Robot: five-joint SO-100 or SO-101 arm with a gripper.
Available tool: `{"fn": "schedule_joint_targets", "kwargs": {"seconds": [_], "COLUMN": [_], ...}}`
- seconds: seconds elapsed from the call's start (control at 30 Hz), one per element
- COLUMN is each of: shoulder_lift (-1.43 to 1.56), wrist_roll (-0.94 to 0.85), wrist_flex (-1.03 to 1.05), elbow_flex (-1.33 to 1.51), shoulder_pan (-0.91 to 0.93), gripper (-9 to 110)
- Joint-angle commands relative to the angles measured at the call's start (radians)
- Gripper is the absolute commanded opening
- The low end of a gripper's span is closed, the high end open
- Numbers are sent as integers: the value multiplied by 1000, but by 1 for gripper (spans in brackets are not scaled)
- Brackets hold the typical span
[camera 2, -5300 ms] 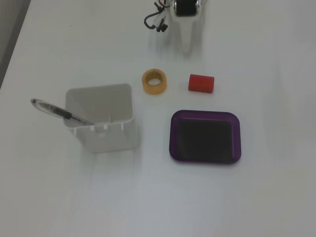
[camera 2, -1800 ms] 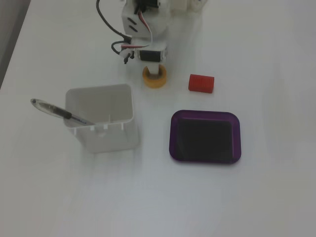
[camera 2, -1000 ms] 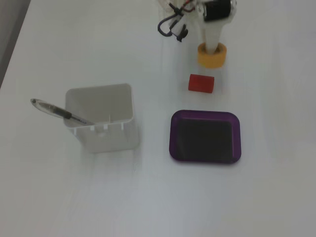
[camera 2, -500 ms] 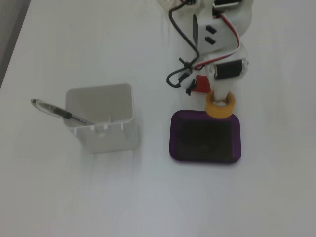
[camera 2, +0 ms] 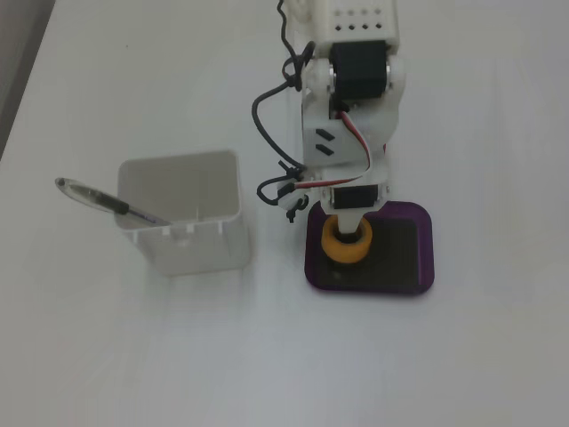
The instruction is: Grab up the yellow tape and put it in the box.
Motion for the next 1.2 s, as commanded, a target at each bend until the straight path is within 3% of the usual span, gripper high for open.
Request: {"fn": "schedule_joint_targets", "kwargs": {"seconds": [0.0,0.23,0.4,0.7,1.17], "shoulder_lift": [14,34,110,430,1293], "wrist_roll": [5,6,6,12,25], "wrist_flex": [-2,38,215,535,439], "elbow_flex": [-44,-57,-209,-471,499], "shoulder_pan": [5,14,15,0,17], "gripper": [0,8,17,17,17]}}
